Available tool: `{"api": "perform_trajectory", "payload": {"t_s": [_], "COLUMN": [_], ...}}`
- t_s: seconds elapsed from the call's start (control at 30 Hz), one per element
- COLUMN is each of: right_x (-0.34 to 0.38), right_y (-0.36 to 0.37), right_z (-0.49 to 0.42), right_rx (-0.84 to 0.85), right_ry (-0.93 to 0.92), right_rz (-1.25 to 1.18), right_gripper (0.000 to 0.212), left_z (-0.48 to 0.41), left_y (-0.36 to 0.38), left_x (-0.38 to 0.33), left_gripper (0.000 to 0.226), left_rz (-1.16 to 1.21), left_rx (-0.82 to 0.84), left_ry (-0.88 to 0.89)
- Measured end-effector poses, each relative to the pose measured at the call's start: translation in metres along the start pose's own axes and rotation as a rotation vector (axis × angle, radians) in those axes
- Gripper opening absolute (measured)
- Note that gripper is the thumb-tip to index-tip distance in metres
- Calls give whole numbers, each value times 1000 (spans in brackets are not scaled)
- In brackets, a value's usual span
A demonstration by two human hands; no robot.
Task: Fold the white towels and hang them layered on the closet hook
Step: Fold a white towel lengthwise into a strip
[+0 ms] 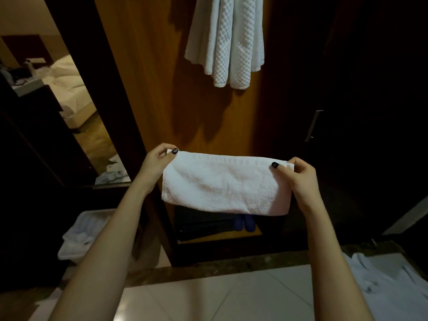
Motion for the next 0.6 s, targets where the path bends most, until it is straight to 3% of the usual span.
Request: {"api": "perform_trajectory", "payload": {"t_s": [0.3,0.6], "right_x": [9,10], "right_y": [-2,5], "right_z": [7,0], "right_rx": [-99,-4], "right_ry": [0,32], "right_rz": [60,281], "right_gripper": [40,33], "left_z": [7,12], "left_y": [-4,-20], "left_x": [9,17], "left_gripper": [17,8], "left_rz": [41,6], "left_rx": [-80,-99], "left_ry": [20,-109]}}
Point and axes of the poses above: each hand's wrist, its own z-axis away from the middle knuckle, its own y-axis out of the palm, x = y × z, the point moved 5 cm from there along -z, towards the middle knuckle, and after that the axes turned 11 degrees about x, right-handed, at the moved point
